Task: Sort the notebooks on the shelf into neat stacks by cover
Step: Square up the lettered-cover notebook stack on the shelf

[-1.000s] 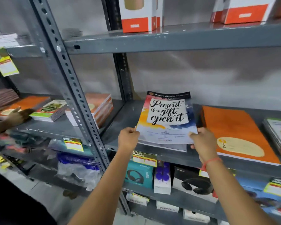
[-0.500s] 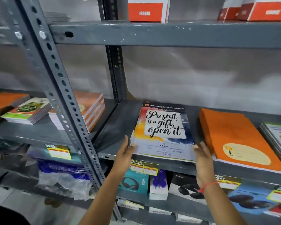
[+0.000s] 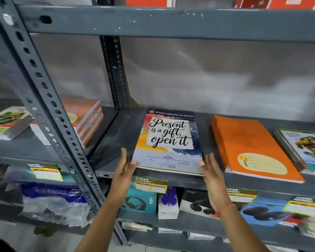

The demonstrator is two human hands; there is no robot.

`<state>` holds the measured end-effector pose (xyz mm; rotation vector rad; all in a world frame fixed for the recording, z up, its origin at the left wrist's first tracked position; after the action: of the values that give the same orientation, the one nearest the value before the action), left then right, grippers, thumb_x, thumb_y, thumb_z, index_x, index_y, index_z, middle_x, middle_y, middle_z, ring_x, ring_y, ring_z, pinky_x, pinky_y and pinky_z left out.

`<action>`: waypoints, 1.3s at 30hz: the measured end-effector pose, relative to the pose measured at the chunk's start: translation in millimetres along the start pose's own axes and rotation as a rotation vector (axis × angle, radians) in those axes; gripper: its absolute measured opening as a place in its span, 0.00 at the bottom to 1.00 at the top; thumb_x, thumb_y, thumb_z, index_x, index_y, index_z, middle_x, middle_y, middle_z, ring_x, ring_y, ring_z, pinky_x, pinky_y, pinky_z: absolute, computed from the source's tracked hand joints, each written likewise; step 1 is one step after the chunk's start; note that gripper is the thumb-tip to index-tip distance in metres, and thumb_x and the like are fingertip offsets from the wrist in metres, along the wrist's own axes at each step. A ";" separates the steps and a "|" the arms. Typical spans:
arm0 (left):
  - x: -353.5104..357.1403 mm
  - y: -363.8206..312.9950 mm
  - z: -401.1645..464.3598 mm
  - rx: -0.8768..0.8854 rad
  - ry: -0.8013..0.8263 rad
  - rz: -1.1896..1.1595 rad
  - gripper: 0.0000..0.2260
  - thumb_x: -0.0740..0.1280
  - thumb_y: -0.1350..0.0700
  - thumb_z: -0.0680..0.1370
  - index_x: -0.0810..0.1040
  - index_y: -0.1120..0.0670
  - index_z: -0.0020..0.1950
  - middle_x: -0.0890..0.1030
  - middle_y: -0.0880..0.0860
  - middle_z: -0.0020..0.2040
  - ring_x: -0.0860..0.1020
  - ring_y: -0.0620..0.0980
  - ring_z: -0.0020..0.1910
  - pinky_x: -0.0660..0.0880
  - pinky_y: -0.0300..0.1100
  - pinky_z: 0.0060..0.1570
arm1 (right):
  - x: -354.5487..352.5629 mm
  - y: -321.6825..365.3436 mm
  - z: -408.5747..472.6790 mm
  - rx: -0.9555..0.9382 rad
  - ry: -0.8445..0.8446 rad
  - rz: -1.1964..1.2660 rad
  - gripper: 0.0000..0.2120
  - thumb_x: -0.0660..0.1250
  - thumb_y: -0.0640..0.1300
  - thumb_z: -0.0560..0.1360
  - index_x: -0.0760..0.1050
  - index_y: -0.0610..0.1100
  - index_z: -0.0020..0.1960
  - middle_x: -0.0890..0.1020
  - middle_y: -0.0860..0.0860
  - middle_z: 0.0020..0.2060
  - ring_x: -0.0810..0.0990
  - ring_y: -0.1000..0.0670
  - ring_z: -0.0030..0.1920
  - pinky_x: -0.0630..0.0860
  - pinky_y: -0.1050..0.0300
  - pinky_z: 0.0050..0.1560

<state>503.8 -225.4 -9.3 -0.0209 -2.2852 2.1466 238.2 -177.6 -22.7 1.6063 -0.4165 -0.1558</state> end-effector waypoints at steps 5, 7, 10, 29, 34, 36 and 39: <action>6.0 6.7 10.2 -0.109 -0.074 -0.015 0.23 0.49 0.37 0.76 0.58 0.37 0.71 0.59 0.46 0.76 0.57 0.51 0.74 0.54 0.53 0.71 | 10.7 -0.7 1.7 0.019 -0.042 -0.007 0.30 0.56 0.59 0.75 0.50 0.56 0.75 0.60 0.60 0.71 0.60 0.56 0.70 0.56 0.50 0.71; 15.3 6.7 9.3 -0.119 -0.072 -0.063 0.22 0.49 0.38 0.77 0.62 0.38 0.70 0.61 0.47 0.75 0.59 0.52 0.74 0.55 0.53 0.70 | 22.1 -0.8 1.4 0.009 -0.003 -0.123 0.29 0.55 0.59 0.75 0.50 0.58 0.74 0.61 0.64 0.64 0.58 0.59 0.66 0.54 0.49 0.71; 15.2 -1.4 7.1 -0.044 0.004 -0.088 0.17 0.54 0.45 0.78 0.65 0.38 0.68 0.68 0.44 0.69 0.68 0.39 0.65 0.58 0.43 0.64 | 23.9 2.5 0.8 -0.010 0.076 -0.095 0.28 0.58 0.56 0.76 0.53 0.59 0.73 0.62 0.70 0.61 0.61 0.65 0.63 0.57 0.60 0.67; -9.6 16.5 33.2 0.012 0.313 -0.070 0.25 0.64 0.65 0.74 0.66 0.42 0.65 0.81 0.34 0.54 0.76 0.30 0.56 0.73 0.23 0.47 | 7.6 0.9 -2.1 -0.061 0.234 -0.084 0.35 0.66 0.28 0.69 0.62 0.47 0.72 0.80 0.61 0.58 0.77 0.63 0.59 0.75 0.72 0.48; -9.2 23.2 37.1 0.038 0.229 -0.129 0.20 0.65 0.65 0.73 0.73 0.46 0.60 0.82 0.35 0.51 0.78 0.34 0.54 0.75 0.27 0.48 | 4.9 -7.0 5.2 -0.025 0.200 -0.083 0.33 0.66 0.26 0.68 0.65 0.46 0.70 0.81 0.66 0.51 0.79 0.69 0.51 0.76 0.74 0.44; -9.9 24.9 39.1 0.049 0.200 -0.135 0.21 0.63 0.67 0.74 0.71 0.47 0.63 0.83 0.35 0.50 0.79 0.34 0.53 0.76 0.30 0.48 | 2.8 -8.3 5.8 -0.002 0.192 -0.067 0.34 0.66 0.24 0.68 0.66 0.44 0.70 0.82 0.64 0.52 0.80 0.68 0.50 0.77 0.73 0.43; -6.1 23.6 39.4 0.057 0.211 -0.136 0.23 0.62 0.67 0.75 0.67 0.47 0.66 0.82 0.33 0.49 0.79 0.33 0.53 0.75 0.33 0.50 | 3.7 -7.8 4.6 0.008 0.192 -0.055 0.34 0.65 0.24 0.68 0.65 0.45 0.70 0.83 0.66 0.48 0.80 0.68 0.50 0.76 0.73 0.44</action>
<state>509.5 -263.4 -35.3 -0.0842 -2.0483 2.0347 241.3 -183.0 -30.2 1.6247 -0.2246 -0.0405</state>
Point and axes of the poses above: each hand's wrist, its own z-axis towards the middle knuckle, its own x-axis out of the palm, y = z × x, the point moved 8 cm from there along z, towards the middle knuckle
